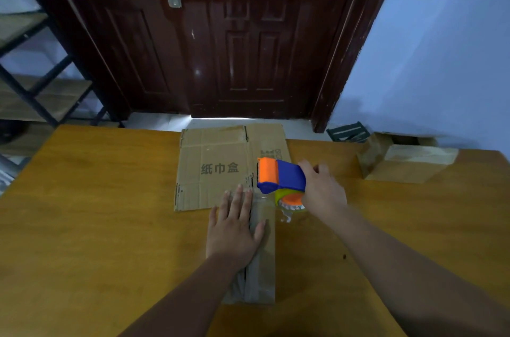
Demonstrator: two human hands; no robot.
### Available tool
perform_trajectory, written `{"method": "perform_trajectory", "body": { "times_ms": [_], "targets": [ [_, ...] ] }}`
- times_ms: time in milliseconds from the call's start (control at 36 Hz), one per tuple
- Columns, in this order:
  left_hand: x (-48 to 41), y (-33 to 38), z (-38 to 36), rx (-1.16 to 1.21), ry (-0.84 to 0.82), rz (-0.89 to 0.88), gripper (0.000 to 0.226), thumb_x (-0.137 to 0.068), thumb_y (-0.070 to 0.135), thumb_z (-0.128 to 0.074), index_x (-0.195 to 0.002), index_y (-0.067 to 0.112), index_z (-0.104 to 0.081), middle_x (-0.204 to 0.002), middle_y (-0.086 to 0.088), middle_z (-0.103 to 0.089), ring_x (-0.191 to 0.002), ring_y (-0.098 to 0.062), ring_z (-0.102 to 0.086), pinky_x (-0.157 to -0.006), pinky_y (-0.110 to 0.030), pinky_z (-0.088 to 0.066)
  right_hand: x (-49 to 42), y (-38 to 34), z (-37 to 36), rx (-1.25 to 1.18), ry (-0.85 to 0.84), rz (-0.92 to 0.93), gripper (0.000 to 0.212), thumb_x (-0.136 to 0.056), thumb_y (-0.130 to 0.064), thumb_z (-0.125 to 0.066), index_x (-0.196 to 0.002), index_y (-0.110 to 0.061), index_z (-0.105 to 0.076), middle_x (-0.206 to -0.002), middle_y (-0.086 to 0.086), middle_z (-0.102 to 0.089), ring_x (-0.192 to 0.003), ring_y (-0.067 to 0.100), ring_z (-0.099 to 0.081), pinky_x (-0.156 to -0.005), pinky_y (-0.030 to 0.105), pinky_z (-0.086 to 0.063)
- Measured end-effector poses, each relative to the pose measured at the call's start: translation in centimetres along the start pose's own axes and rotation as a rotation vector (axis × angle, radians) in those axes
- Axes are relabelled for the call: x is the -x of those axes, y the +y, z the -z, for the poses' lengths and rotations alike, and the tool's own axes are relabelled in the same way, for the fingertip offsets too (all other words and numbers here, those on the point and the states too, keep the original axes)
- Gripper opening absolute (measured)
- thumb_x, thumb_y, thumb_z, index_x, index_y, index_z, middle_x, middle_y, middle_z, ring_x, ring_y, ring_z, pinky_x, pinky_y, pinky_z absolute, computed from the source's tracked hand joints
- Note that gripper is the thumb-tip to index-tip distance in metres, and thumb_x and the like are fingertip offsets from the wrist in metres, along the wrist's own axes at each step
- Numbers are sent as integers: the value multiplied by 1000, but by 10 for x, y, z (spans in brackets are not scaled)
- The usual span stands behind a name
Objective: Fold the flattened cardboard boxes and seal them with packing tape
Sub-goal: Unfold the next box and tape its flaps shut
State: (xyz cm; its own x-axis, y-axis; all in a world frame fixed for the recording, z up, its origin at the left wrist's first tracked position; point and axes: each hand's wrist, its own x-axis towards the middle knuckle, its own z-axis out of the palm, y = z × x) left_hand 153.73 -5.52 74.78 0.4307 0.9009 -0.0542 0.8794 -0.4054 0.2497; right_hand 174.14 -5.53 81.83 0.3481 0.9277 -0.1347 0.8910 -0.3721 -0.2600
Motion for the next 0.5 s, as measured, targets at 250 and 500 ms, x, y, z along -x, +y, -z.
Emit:
{"method": "perform_trajectory", "body": {
  "times_ms": [250, 500],
  "targets": [
    [-2, -2, -2, -14, -10, -7, 71, -84, 68, 4, -142, 34, 26, -158, 9, 17, -146, -18, 12, -117, -43, -3, -2, 2, 1, -44, 23, 49, 56, -87, -10, -57, -132, -31, -31, -116, 7, -37, -85, 20, -44, -65, 32, -45],
    [-4, -1, -1, -32, -44, -11, 75, -81, 68, 8, -144, 30, 23, -155, 8, 24, -146, -17, 14, -116, -45, 2, -3, 1, 5, 34, 10, 113, 57, -87, -11, -59, -133, -30, -30, -121, 9, -37, -98, 24, -47, -72, 33, -50]
  ]
}}
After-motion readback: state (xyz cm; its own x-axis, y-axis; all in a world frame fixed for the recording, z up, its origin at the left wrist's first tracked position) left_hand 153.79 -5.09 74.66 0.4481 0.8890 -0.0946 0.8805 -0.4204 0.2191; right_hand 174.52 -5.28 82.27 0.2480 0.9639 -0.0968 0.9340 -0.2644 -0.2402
